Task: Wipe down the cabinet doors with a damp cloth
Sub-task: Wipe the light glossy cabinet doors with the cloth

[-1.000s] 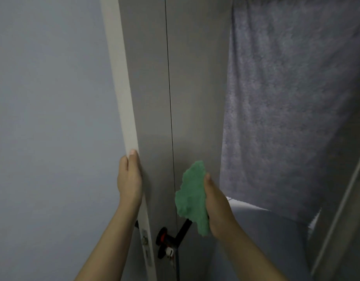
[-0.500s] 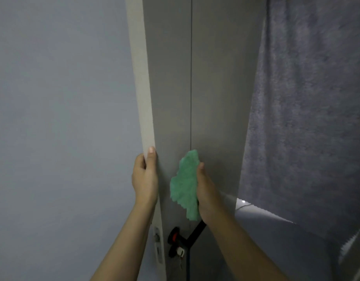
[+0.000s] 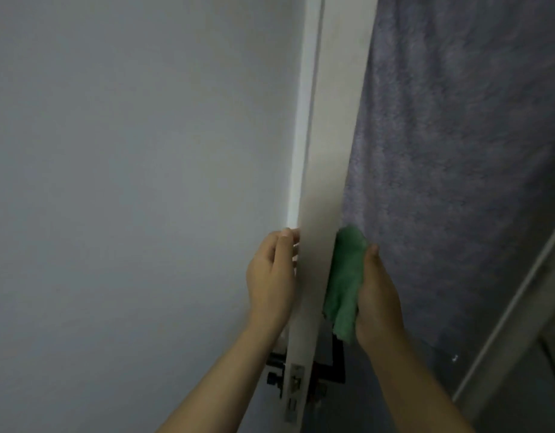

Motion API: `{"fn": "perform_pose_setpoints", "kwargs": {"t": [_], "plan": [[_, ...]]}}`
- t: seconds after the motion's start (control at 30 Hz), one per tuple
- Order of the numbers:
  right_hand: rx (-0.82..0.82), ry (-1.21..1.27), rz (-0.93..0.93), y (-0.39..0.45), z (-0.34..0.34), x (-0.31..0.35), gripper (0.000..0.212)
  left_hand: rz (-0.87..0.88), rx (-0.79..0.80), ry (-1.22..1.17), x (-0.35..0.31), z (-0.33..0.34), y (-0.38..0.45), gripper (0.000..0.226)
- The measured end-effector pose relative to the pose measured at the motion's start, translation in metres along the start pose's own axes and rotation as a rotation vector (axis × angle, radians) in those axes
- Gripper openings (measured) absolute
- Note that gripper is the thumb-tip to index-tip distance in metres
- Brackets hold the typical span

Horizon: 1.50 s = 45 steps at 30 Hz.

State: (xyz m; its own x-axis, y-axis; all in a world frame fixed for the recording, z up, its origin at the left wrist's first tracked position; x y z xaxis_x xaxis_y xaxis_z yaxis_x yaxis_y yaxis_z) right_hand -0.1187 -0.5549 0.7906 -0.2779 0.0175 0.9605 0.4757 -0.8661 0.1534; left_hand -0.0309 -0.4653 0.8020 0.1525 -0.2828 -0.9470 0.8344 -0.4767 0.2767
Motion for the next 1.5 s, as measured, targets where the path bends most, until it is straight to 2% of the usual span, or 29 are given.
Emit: {"fn": "perform_pose_setpoints", "kwargs": {"t": [0.07, 0.17, 0.2, 0.33, 0.47, 0.8, 0.97, 1.1, 1.23, 1.3, 1.4, 1.5], "plan": [[-0.078, -0.002, -0.023, 0.003, -0.035, 0.007, 0.067, -0.064, 0.082, -0.09, 0.004, 0.031, -0.01, 0.042], [-0.276, -0.044, -0.047, 0.011, -0.089, 0.015, 0.091, -0.117, 0.202, -0.142, 0.006, 0.081, -0.024, 0.035], [-0.311, -0.051, -0.074, 0.012, -0.103, 0.02, 0.091, -0.123, 0.24, -0.135, 0.008, 0.096, -0.027, 0.037], [-0.428, -0.073, -0.107, 0.022, -0.157, 0.037, 0.06, -0.153, 0.355, -0.095, 0.024, 0.147, -0.03, 0.031], [-0.573, -0.103, -0.155, 0.041, -0.201, 0.051, 0.053, -0.22, 0.473, -0.087, 0.038, 0.202, -0.027, 0.033], [-0.84, -0.094, -0.279, 0.1, -0.254, 0.051, 0.043, -0.347, 0.743, -0.156, 0.059, 0.307, 0.021, 0.03], [-0.984, -0.103, -0.274, 0.145, -0.267, 0.053, 0.049, -0.26, 0.873, -0.079, 0.07, 0.34, 0.071, 0.031], [-1.02, 0.007, -0.217, 0.18, -0.261, 0.049, 0.056, -0.216, 0.893, -0.037, 0.086, 0.364, 0.103, 0.038], [-0.966, 0.191, -0.175, 0.217, -0.254, 0.048, 0.064, -0.177, 0.966, 0.004, 0.096, 0.387, 0.133, 0.041], [-0.916, 0.233, -0.197, 0.227, -0.25, 0.05, 0.065, -0.184, 1.056, -0.002, 0.094, 0.395, 0.137, 0.034], [-0.804, 0.248, -0.263, 0.262, -0.244, 0.055, 0.063, -0.162, 1.181, -0.014, 0.088, 0.421, 0.16, 0.036], [-0.708, 0.135, -0.389, 0.299, -0.238, 0.067, 0.066, -0.166, 1.267, -0.07, 0.069, 0.449, 0.183, 0.034]]}}
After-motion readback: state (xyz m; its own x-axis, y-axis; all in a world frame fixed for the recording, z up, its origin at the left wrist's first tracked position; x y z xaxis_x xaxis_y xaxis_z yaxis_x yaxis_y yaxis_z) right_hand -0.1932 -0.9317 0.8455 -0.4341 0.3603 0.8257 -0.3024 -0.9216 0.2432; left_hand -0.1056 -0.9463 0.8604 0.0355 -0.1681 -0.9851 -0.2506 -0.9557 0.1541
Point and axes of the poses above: each hand's wrist, its own y-axis towards the middle knuckle, its own z-axis out of the palm, x = y × z, the point moved 1 cm from there along y, towards the middle knuckle, and after that the axes turned 9 degrees about -z, right-handed, at the moved point
